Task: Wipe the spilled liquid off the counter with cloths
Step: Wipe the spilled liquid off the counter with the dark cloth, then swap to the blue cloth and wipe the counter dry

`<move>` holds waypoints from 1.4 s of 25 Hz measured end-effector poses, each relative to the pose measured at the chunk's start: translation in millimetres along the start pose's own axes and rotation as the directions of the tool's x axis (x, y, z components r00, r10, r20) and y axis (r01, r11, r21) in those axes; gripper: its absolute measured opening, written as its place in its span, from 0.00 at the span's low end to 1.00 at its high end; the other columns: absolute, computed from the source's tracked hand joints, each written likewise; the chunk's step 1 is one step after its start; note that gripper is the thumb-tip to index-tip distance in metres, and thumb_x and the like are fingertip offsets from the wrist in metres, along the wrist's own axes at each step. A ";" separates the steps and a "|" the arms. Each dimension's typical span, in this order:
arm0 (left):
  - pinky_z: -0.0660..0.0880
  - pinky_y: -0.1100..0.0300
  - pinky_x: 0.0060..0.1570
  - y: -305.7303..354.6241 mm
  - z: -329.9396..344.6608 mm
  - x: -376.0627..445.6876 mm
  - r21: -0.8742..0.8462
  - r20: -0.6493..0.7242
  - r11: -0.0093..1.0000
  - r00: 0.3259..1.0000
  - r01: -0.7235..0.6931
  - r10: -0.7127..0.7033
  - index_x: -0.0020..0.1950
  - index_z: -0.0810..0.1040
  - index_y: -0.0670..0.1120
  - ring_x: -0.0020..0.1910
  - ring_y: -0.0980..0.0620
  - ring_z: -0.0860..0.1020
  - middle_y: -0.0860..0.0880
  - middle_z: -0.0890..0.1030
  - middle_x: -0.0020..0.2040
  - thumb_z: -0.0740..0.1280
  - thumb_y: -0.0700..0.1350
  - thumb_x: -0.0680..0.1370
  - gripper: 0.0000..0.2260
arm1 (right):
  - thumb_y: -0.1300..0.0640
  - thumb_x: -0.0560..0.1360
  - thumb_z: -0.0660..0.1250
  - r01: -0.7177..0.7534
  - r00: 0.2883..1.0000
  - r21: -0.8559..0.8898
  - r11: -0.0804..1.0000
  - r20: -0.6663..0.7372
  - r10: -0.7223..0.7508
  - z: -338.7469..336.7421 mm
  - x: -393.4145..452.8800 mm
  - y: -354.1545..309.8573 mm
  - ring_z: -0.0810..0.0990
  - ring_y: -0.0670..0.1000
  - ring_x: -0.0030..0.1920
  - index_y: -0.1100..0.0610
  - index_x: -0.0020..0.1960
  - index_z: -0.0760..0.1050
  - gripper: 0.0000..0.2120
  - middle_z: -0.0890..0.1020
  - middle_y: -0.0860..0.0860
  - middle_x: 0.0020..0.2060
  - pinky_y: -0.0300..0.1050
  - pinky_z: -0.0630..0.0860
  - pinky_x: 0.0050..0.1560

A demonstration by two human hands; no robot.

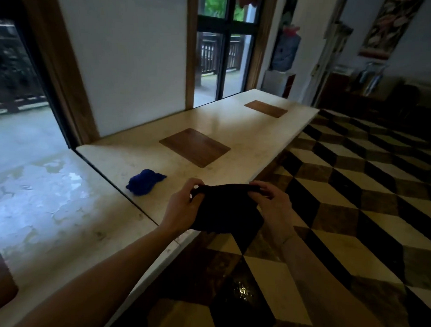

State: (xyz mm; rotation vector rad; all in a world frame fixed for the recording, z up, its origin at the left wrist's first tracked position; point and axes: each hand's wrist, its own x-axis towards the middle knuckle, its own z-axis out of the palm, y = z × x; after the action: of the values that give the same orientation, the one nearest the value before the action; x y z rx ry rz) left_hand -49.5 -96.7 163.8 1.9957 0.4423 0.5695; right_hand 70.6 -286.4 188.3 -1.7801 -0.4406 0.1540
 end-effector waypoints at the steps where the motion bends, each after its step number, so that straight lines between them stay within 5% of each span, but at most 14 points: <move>1: 0.82 0.50 0.45 -4.0 4.7 6.7 0.003 -0.015 1.000 1.000 0.026 -0.026 0.58 0.71 0.56 0.47 0.54 0.79 0.53 0.77 0.50 0.60 0.42 0.82 0.09 | 0.58 0.78 0.69 0.000 0.999 0.006 1.000 0.034 0.000 2.9 13.9 5.0 0.80 0.45 0.50 0.44 0.50 0.81 0.09 0.82 0.44 0.48 0.35 0.78 0.45; 3: 0.82 0.51 0.46 -18.7 10.1 22.6 0.003 -0.075 0.997 0.994 0.077 -0.077 0.57 0.71 0.55 0.49 0.55 0.79 0.51 0.77 0.52 0.60 0.42 0.82 0.09 | 0.58 0.79 0.67 0.021 0.990 0.026 0.999 0.138 -0.024 16.7 42.9 14.5 0.79 0.44 0.51 0.45 0.52 0.80 0.08 0.81 0.43 0.50 0.33 0.77 0.44; 9: 0.81 0.45 0.47 -91.7 -13.4 58.2 -0.092 -0.286 0.961 0.917 0.262 -0.277 0.52 0.71 0.63 0.50 0.47 0.79 0.51 0.79 0.52 0.60 0.45 0.83 0.10 | 0.60 0.80 0.66 -0.011 0.865 0.057 0.998 0.502 -0.019 116.0 133.7 50.4 0.82 0.51 0.54 0.47 0.53 0.81 0.09 0.82 0.48 0.53 0.55 0.80 0.55; 14: 0.81 0.41 0.42 -143.1 -17.7 69.0 -0.216 -0.336 0.889 0.824 0.405 -0.457 0.56 0.72 0.58 0.46 0.46 0.82 0.49 0.81 0.53 0.59 0.47 0.83 0.06 | 0.61 0.80 0.65 -0.119 0.732 -0.015 0.993 0.674 0.098 179.4 178.2 75.1 0.82 0.52 0.53 0.53 0.54 0.81 0.08 0.82 0.52 0.53 0.50 0.83 0.48; 19: 0.79 0.48 0.42 -163.4 -13.9 80.6 -0.359 -0.257 0.711 0.669 0.605 -0.698 0.56 0.72 0.56 0.47 0.37 0.81 0.45 0.81 0.50 0.59 0.46 0.83 0.06 | 0.62 0.80 0.65 -0.184 0.584 -0.175 0.967 0.771 0.251 224.0 219.4 91.5 0.82 0.54 0.51 0.56 0.55 0.80 0.08 0.81 0.54 0.51 0.42 0.80 0.36; 24: 0.81 0.47 0.44 -192.9 -9.0 106.1 -0.318 -0.242 0.573 0.520 0.755 -0.819 0.60 0.72 0.53 0.46 0.45 0.82 0.49 0.80 0.52 0.58 0.45 0.83 0.08 | 0.61 0.79 0.67 -0.206 0.470 -0.380 0.902 0.770 0.431 272.2 253.8 132.8 0.82 0.57 0.50 0.54 0.53 0.81 0.06 0.82 0.56 0.52 0.49 0.81 0.37; 31: 0.79 0.52 0.44 -224.1 -21.6 133.7 -0.084 -0.360 0.501 0.443 0.861 -0.821 0.56 0.73 0.50 0.45 0.50 0.80 0.48 0.81 0.52 0.63 0.46 0.80 0.05 | 0.52 0.77 0.68 0.244 0.310 -0.460 0.854 0.871 0.380 322.5 300.1 157.9 0.81 0.48 0.49 0.47 0.57 0.79 0.09 0.82 0.47 0.52 0.49 0.81 0.47; 35: 0.79 0.49 0.52 -242.1 -60.9 161.0 -0.089 -0.567 0.468 0.342 0.879 -0.750 0.63 0.73 0.49 0.52 0.49 0.79 0.47 0.78 0.57 0.64 0.53 0.78 0.16 | 0.47 0.77 0.68 0.297 0.429 -0.355 0.886 0.879 0.208 368.6 325.5 135.6 0.79 0.50 0.53 0.51 0.66 0.75 0.18 0.80 0.48 0.53 0.44 0.75 0.47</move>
State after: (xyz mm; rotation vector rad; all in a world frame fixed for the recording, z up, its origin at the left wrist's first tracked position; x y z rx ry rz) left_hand 31.9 142.5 7.7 1.4545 1.8564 0.3883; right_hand 275.6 143.3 5.3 -2.0230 -1.4311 1.1204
